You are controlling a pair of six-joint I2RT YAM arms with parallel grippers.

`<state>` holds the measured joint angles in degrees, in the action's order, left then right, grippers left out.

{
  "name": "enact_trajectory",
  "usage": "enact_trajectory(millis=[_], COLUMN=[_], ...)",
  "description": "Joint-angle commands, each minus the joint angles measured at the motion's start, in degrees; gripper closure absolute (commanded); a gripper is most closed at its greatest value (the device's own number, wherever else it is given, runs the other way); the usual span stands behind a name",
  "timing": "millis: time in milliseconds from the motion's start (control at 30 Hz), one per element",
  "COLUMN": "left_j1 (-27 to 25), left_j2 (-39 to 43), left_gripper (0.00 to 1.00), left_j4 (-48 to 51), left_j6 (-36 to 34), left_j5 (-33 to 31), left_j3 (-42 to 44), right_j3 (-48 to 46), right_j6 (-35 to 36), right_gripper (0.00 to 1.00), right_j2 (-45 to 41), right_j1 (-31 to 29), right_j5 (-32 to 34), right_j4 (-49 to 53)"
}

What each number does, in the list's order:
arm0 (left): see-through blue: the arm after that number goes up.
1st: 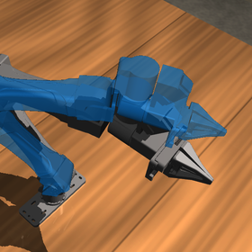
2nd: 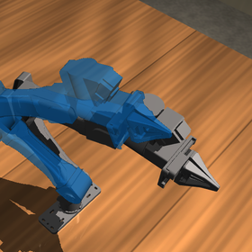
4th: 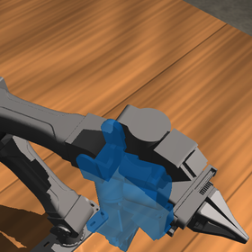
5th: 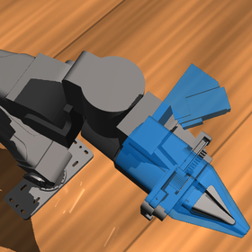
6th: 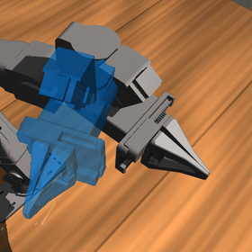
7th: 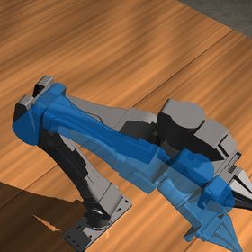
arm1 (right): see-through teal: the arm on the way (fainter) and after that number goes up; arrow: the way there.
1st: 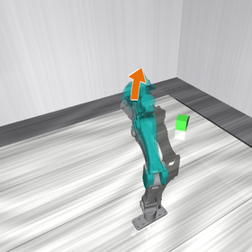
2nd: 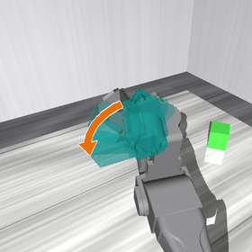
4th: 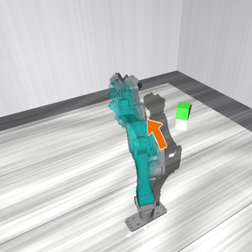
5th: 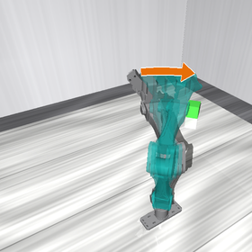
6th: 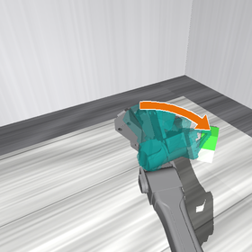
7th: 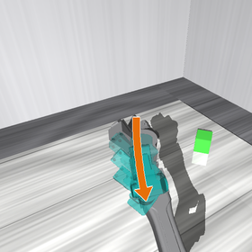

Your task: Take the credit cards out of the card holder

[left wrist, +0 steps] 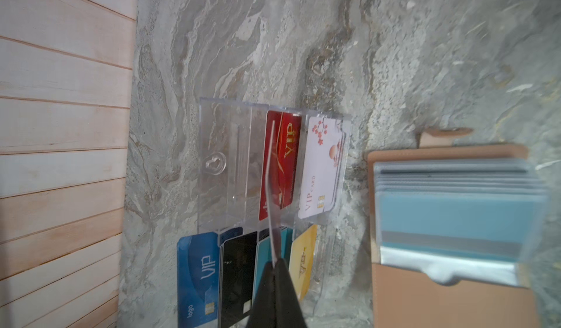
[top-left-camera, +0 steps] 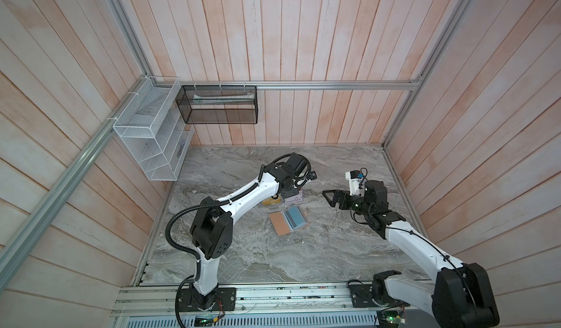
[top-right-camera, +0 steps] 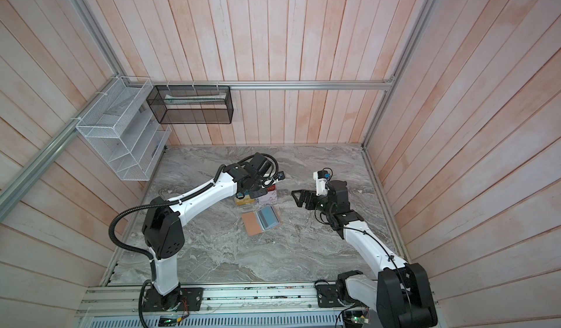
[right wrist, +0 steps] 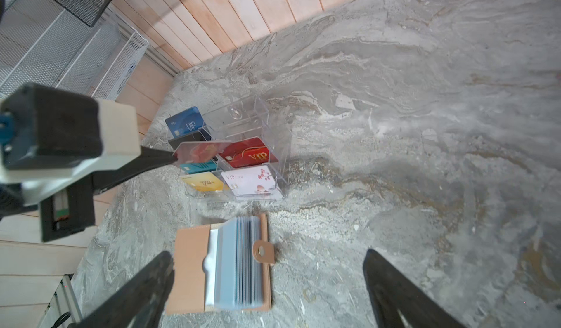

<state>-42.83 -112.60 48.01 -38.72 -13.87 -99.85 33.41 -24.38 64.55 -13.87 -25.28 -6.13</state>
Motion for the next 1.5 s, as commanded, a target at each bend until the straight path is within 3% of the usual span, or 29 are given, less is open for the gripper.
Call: enact_trajectory(millis=[0, 633, 1467], left_j1=[-0.8, -2.2, -2.0], left_j2=[-2.5, -11.2, -13.9], left_gripper=[1.0, 1.0, 1.0], left_j4=[3.6, 5.8, 5.5], left_j6=[-4.1, -7.4, -8.6], left_j5=[-4.8, -7.7, -8.8], left_j3=[-2.0, -10.7, -12.6], right_j3=[-1.6, -7.3, -9.1], right_j6=[-0.1, -3.2, -2.2], right_gripper=[0.02, 0.02, 0.02], right_j2=[-2.4, -4.2, -4.9], right_j1=[-1.4, -4.4, -6.0], right_j5=[3.0, 1.9, 1.3], right_j4=[2.0, -2.8, -5.9])
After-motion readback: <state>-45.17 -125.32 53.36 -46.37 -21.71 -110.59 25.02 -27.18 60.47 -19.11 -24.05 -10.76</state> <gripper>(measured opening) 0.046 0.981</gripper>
